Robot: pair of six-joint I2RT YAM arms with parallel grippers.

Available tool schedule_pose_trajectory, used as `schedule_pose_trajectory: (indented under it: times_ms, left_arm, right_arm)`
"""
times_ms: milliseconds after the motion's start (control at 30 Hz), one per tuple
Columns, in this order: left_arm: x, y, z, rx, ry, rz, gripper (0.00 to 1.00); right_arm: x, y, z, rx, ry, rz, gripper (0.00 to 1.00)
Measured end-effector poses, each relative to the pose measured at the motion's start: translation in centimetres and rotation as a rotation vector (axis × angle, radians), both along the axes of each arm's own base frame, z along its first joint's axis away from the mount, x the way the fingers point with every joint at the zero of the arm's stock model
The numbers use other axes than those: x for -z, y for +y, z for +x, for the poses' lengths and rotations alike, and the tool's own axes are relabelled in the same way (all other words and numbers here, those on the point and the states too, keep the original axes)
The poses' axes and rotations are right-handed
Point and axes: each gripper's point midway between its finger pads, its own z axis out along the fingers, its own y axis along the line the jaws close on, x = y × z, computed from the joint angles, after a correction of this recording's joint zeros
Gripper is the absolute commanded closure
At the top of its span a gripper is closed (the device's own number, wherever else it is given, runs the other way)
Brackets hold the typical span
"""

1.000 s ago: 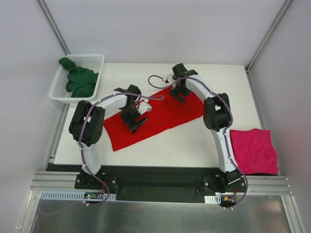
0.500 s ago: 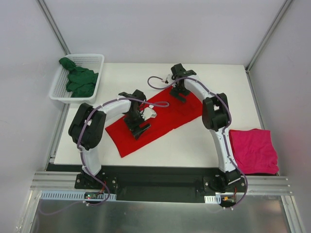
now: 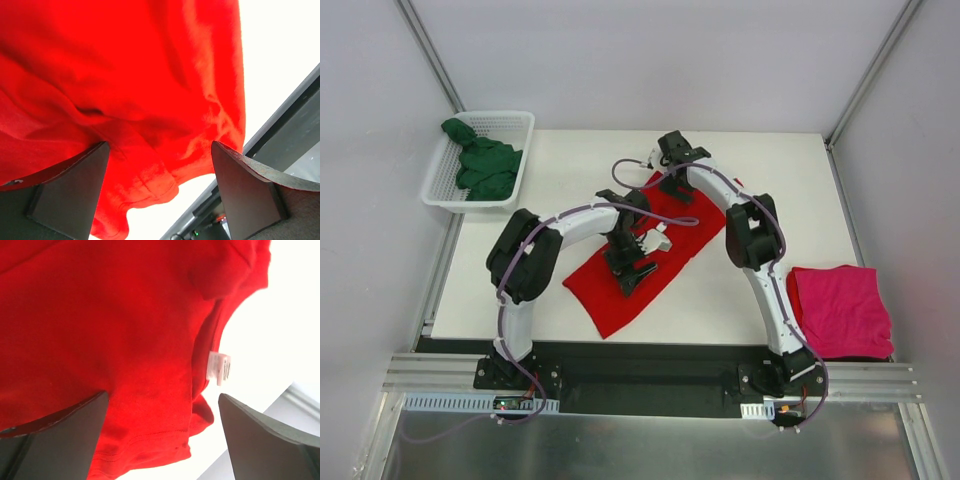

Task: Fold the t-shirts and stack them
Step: Rotate the tshirt 90 degrees

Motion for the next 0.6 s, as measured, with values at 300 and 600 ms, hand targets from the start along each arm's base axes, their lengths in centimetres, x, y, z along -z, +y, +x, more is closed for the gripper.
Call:
schedule_pose_trajectory:
  times_ms: [300,600]
  left_arm:
    - [-0.3,-5.0,-0.9,0.103,0.008,-0.070,0.16]
    - [-0.4,-4.3,-3.3,0.113,0.059,-0.064,0.16]
  right_arm:
    - [-0.6,4.7,2.7,-0.093,-0.137,0.047,0.04]
    - [-0.9,6.9,4.3,-0.176,-0.212,0.032,0.04]
